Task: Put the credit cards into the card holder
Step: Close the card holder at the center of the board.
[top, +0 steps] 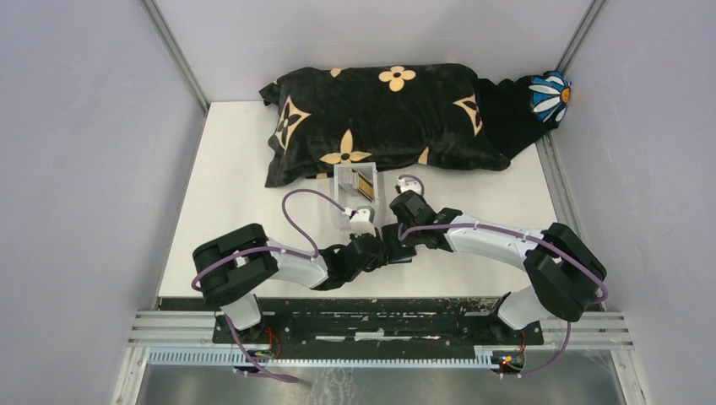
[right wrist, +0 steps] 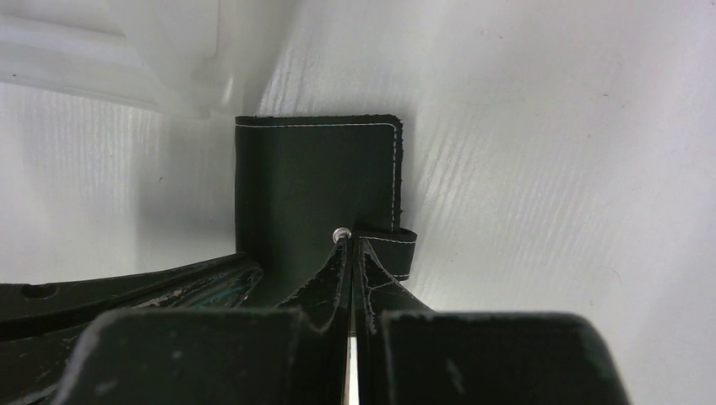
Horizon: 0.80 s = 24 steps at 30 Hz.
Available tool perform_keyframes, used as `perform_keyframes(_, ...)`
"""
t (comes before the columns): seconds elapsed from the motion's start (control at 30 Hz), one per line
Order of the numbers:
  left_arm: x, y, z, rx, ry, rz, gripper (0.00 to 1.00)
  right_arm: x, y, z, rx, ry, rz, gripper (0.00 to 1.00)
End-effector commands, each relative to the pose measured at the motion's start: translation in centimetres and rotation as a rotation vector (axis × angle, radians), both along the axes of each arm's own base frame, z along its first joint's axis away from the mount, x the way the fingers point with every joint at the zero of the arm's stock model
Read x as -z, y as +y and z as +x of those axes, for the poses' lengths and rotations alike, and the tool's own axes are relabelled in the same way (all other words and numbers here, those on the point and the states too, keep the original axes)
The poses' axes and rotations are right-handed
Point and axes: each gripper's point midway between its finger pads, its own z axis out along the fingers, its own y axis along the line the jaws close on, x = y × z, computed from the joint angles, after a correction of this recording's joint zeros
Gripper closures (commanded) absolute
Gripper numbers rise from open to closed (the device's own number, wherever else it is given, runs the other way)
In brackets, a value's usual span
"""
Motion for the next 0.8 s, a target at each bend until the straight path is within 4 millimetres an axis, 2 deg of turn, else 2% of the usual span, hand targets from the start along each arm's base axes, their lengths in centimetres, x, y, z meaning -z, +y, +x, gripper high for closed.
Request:
perform_keyframes(0.0, -0.15, -0.64, -0.03, 0.033, -0.014, 0.017, 0.93, -1.73, 2.44, 1.07, -0.01, -0.04, 0.08, 0.99)
perform_keyframes(0.77, 0.03, -0.79, -0.04, 0.038, -0.013, 0.023, 0.93, -1.57, 3.22, 1.22, -0.024, -0.04, 0.077, 0.99)
